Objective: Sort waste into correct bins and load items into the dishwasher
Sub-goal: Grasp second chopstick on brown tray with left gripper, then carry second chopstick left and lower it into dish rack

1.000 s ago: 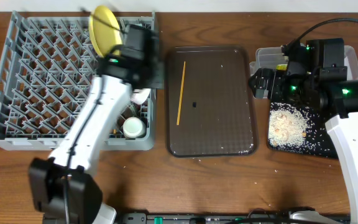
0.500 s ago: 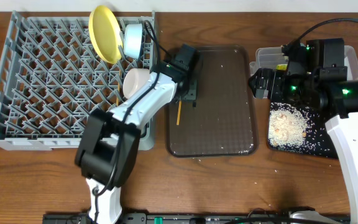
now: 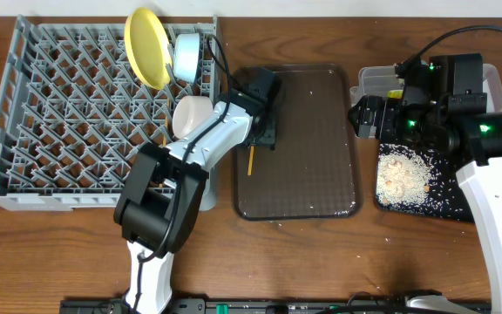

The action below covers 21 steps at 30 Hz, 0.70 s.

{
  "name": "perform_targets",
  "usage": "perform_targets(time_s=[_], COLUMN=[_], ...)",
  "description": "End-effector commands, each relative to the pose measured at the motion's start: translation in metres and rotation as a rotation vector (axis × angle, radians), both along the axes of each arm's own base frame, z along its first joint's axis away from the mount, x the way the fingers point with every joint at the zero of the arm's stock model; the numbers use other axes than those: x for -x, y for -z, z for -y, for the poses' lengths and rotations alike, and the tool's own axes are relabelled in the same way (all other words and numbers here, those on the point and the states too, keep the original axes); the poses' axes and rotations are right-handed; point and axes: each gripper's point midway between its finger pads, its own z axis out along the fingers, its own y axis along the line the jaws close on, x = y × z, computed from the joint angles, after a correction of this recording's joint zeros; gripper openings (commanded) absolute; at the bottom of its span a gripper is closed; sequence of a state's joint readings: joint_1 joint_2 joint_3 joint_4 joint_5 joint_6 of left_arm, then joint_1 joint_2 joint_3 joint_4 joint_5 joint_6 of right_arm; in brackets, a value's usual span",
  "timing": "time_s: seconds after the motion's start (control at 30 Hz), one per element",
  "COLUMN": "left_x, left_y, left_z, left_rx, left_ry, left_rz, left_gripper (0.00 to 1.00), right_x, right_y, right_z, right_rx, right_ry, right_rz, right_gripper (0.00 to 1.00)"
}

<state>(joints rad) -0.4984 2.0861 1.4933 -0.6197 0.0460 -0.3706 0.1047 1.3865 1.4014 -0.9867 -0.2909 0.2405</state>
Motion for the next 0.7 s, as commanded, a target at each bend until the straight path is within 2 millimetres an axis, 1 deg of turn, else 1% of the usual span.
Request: perform_targets(time_s=[0.0, 0.17, 0.27, 0.33, 0.37, 0.4, 0.5, 0.57, 0.63, 0.67], left_x=[-0.002, -0.001, -0.001, -0.001, -0.001, -0.001, -0.001, 0.000, 0.000, -0.001], left_y=[0.015, 0.020, 0.020, 0.020, 0.020, 0.020, 0.020, 0.016, 0.004, -0.005], left_z=[-0.002, -0.003, -0.003, -0.003, -0.003, -0.003, -0.002, 0.000, 0.000, 0.000], left_rx=[-0.023, -0.028, -0.028, -0.028, -0.028, -0.028, -0.027, -0.013, -0.011, -0.010], left_ry=[-0.014, -0.014, -0.014, -0.014, -0.014, -0.014, -0.013, -0.009, -0.008, -0.006], left_rz=[-0.022, -0.031, -0.031, -0.032, -0.032, -0.032, -0.032, -0.037, -0.036, -0.032], left_gripper=[0.38, 0.36, 0.27, 0.19, 0.12, 0.08, 0.08, 0.08, 0.07, 0.07], right_x=[-0.001, -0.001, -0.001, -0.001, -0.001, -0.001, -0.001, -0.001, -0.001, -0.001], right_y=[-0.001, -0.001, -0.001, -0.001, -0.001, -0.001, -0.001, -0.001, -0.001, -0.001], right_z=[0.002, 0.002, 0.002, 0.002, 0.002, 0.002, 0.002, 0.002, 0.002, 0.002], right_rx=[0.007, 0.007, 0.007, 0.007, 0.007, 0.007, 0.007, 0.007, 0.007, 0.007], right_ry=[-0.001, -0.001, -0.001, -0.001, -0.001, -0.001, -0.001, -0.001, -0.001, -0.001], right_rz=[0.006, 0.006, 0.006, 0.006, 0.006, 0.006, 0.006, 0.006, 0.006, 0.006], right_gripper=[0.99, 0.99, 0.99, 0.99, 0.99, 0.99, 0.99, 0.99, 0.99, 0.99])
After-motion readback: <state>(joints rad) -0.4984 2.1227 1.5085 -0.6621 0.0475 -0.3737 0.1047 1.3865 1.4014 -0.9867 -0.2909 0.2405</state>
